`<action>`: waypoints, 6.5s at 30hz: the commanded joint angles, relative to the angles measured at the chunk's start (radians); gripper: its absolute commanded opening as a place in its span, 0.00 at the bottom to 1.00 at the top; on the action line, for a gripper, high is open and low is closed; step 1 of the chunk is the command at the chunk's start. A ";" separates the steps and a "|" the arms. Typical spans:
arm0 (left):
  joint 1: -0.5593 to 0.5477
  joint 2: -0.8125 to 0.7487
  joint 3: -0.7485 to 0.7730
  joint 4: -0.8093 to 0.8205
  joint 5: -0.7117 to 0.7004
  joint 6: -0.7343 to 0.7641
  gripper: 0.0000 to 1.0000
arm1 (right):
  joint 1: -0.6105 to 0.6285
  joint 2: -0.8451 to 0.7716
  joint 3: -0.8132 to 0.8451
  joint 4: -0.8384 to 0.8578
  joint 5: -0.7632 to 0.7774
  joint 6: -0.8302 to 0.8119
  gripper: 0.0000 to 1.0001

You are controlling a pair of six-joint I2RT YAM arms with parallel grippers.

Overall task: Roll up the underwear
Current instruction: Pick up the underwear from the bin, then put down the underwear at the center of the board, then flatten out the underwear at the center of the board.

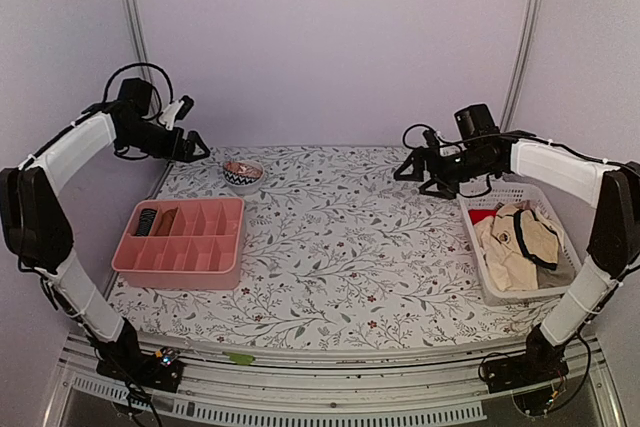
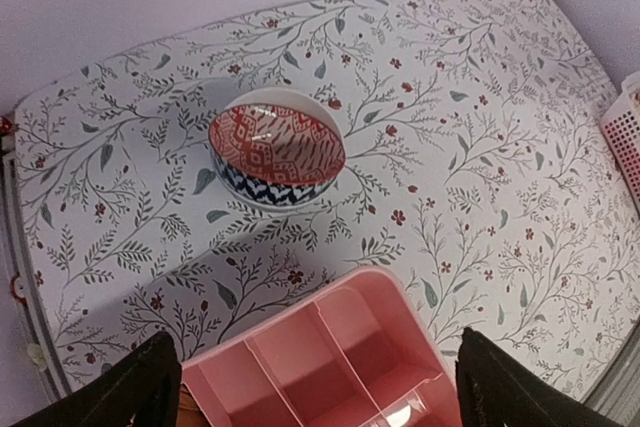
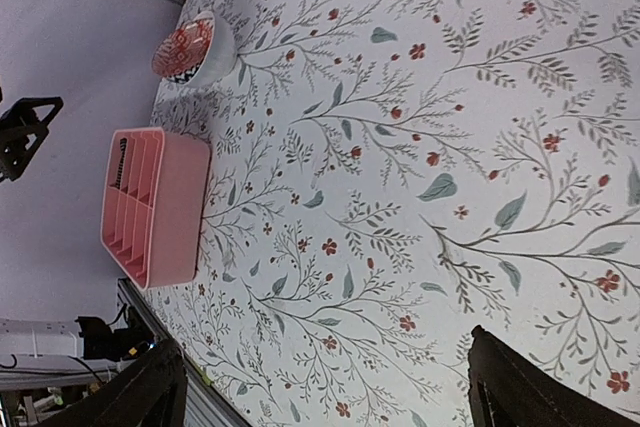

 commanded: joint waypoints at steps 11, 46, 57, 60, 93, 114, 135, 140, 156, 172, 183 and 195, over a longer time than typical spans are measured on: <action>0.031 0.100 0.240 0.058 0.086 0.010 0.96 | -0.532 -0.281 -0.049 -0.432 0.336 -0.065 0.84; 0.040 0.074 0.237 0.025 0.246 0.057 0.96 | -0.589 0.071 0.006 -0.229 0.276 -0.187 0.29; 0.040 0.110 0.301 0.020 0.236 0.062 0.96 | -0.589 -0.025 0.087 -0.219 0.086 -0.172 0.00; 0.040 0.112 0.309 0.045 0.229 0.059 0.96 | -0.584 -0.071 0.116 -0.187 -0.033 -0.144 0.00; -0.366 0.158 0.004 -0.041 0.158 0.665 0.74 | -0.017 0.154 -0.027 -0.117 -0.080 -0.116 0.50; -0.509 0.776 0.495 -0.108 0.052 0.509 0.48 | 0.026 0.375 0.177 -0.254 0.165 -0.101 0.41; -0.458 0.363 0.181 -0.107 0.232 0.774 0.00 | -0.014 0.333 0.172 -0.250 0.168 -0.158 0.39; -0.476 0.149 -0.095 -0.052 0.225 1.064 0.00 | -0.012 0.349 0.176 -0.218 0.101 -0.171 0.35; -0.518 0.070 -0.309 -0.023 0.153 1.191 0.00 | 0.104 0.439 0.264 -0.178 -0.006 -0.264 0.40; -0.516 0.078 -0.308 -0.008 0.136 1.184 0.00 | 0.177 0.639 0.451 -0.227 -0.006 -0.257 0.45; -0.377 0.057 -0.195 0.105 0.208 0.864 0.00 | 0.104 0.455 0.298 -0.113 -0.148 -0.137 0.00; -0.284 -0.021 -0.108 0.211 0.278 0.689 0.00 | -0.020 0.075 0.013 0.231 -0.252 0.231 0.00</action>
